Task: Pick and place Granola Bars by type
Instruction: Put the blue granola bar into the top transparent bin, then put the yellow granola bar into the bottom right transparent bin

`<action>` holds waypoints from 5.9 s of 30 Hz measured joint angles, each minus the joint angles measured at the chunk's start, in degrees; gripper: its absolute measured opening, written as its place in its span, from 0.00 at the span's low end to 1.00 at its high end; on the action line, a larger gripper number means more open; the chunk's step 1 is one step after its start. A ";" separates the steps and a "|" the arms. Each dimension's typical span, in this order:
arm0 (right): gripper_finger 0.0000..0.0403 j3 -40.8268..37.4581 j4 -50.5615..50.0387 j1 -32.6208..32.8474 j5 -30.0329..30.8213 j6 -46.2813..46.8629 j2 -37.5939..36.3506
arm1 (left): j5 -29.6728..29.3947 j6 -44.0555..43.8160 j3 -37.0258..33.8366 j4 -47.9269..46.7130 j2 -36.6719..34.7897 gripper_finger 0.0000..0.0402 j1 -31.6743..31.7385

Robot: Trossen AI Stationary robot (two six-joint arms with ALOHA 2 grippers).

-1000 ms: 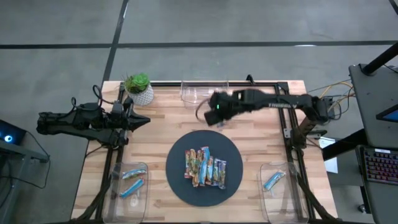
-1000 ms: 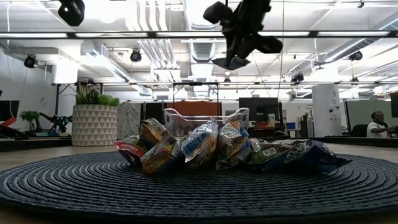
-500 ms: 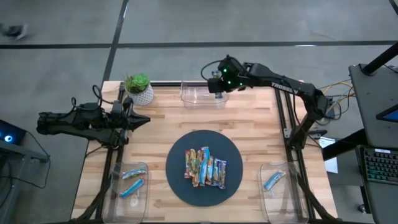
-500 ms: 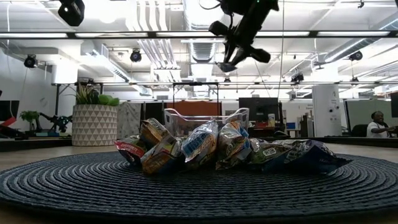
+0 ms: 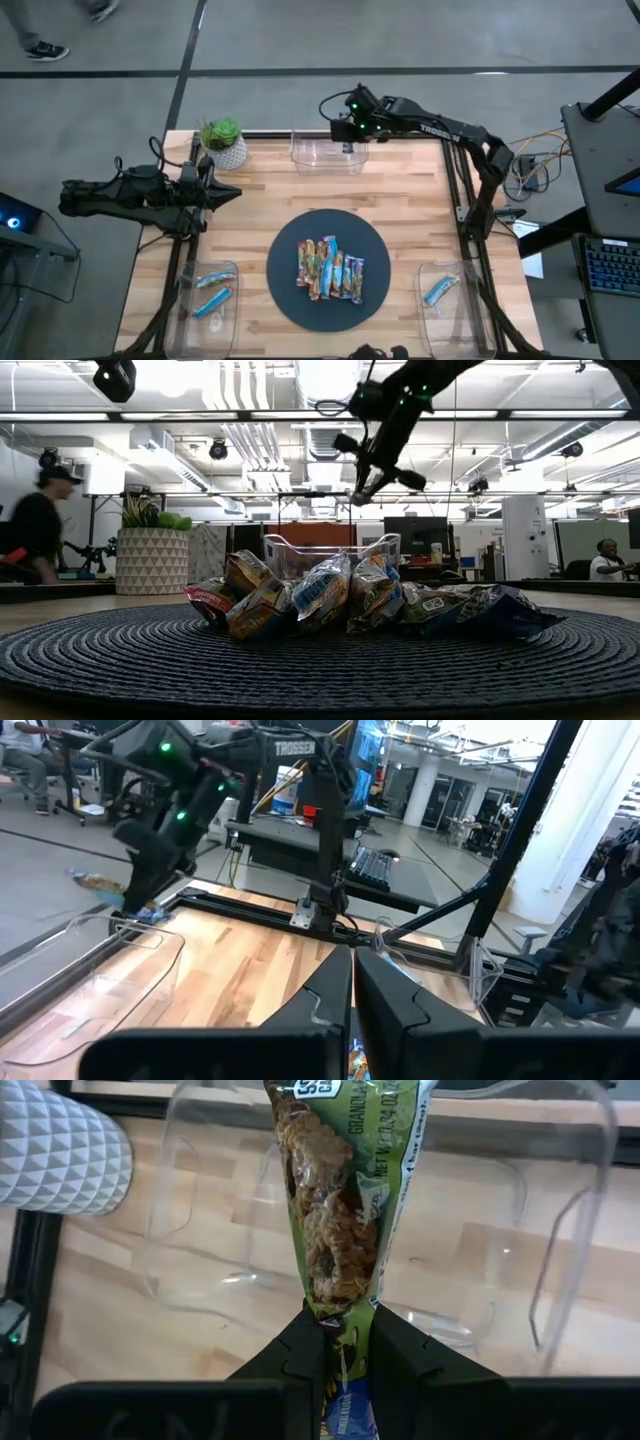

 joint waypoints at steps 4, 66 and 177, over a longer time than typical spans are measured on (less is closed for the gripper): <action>0.12 -0.04 0.63 -0.81 -1.02 0.09 2.14 | -0.02 -0.03 0.00 -0.14 0.00 0.00 0.00; 0.15 4.21 -3.72 2.06 -0.05 -8.09 4.29 | -1.46 -1.48 0.00 -0.21 0.00 0.00 -0.02; 0.02 -41.16 35.16 42.06 9.80 -24.68 -42.49 | 8.73 8.52 19.82 7.64 28.98 0.22 0.00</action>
